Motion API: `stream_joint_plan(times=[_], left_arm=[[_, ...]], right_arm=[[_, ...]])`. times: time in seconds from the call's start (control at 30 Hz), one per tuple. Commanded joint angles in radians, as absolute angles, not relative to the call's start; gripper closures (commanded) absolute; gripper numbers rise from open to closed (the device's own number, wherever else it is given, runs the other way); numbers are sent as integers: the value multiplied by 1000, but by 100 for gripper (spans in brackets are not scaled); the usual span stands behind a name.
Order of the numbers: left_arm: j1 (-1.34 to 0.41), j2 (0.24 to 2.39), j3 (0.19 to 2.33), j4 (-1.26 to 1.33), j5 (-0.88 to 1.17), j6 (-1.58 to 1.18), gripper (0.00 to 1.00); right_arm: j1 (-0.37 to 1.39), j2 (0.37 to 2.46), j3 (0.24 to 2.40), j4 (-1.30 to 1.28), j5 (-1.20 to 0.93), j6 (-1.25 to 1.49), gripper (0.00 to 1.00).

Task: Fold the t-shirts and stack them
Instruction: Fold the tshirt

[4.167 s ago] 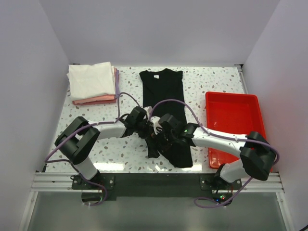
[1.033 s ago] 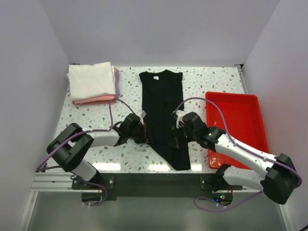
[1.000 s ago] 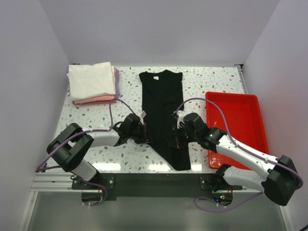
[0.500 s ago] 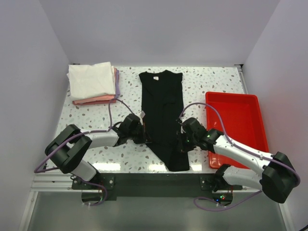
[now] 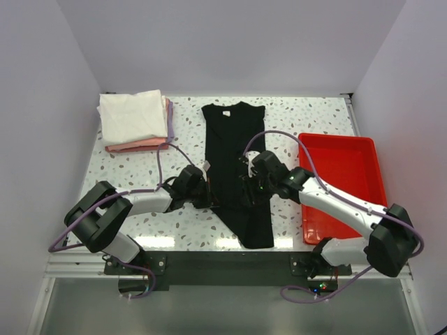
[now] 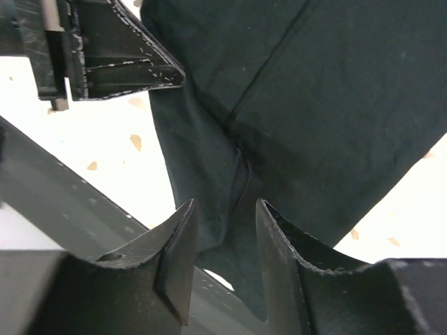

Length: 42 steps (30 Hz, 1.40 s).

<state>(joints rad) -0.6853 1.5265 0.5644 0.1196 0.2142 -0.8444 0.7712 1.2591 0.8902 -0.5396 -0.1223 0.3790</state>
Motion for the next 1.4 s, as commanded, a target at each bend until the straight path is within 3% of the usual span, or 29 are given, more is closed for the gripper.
stream_joint_plan(times=[0.0,0.23,0.63,0.7,0.9,1.37], left_arm=[[-675,1555,520,-21,136,-776,100],[-675,1552,518,-20,140,-772,100],[-673,1548,509,-15,149,-772,100],[-673,1546,505,-15,149,-772,100],[-675,1537,495,-17,143,-776,100],[-675,1523,463,-51,94,-805,100]], right_arm=[[796,1356,991,-627,-121,237,55],[880,1535,1114,-726,40,146,54],[911,1614,1131,-719,143,156,56],[911,1624,1132,-716,146,166,61],[911,1603,1129,-722,166,207,100],[902,1269,953,-592,-64,480,100]])
